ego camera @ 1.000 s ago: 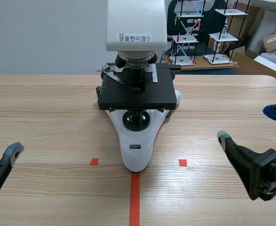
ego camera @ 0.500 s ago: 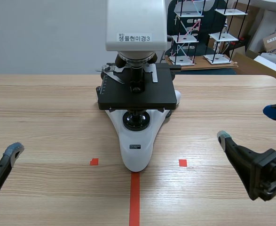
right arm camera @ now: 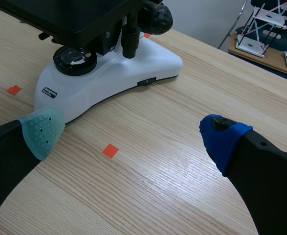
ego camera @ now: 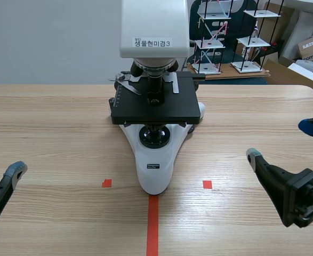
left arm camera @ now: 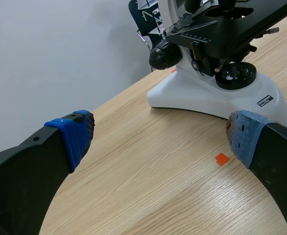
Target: Return to the home posture
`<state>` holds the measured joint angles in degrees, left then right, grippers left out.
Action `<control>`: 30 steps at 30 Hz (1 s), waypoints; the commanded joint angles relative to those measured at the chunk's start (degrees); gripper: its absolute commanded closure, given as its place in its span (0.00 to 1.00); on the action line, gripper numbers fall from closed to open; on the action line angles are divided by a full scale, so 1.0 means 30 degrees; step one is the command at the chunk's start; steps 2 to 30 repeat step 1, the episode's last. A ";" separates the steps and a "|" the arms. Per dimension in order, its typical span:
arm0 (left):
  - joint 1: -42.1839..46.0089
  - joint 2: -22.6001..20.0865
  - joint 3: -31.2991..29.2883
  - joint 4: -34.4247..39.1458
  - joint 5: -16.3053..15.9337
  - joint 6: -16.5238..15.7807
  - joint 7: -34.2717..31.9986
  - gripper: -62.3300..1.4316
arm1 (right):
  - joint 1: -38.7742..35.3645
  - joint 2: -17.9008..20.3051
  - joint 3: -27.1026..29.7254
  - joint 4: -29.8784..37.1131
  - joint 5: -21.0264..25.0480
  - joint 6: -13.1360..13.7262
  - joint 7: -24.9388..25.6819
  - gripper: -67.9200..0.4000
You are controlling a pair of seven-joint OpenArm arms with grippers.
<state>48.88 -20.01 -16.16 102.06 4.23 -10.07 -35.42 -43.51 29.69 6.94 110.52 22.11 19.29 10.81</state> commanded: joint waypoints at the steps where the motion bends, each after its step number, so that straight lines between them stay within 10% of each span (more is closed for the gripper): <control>1: 0.0102 0.0102 -0.0015 0.0364 -0.0197 0.0087 -0.0262 0.09 | 0.0211 0.0095 0.0044 0.0073 0.0124 -0.0007 0.0219 0.11; 30: 0.0102 0.0102 -0.0015 0.0364 -0.0197 0.0087 -0.0262 0.09 | 0.0211 0.0095 0.0044 0.0073 0.0124 -0.0007 0.0219 0.11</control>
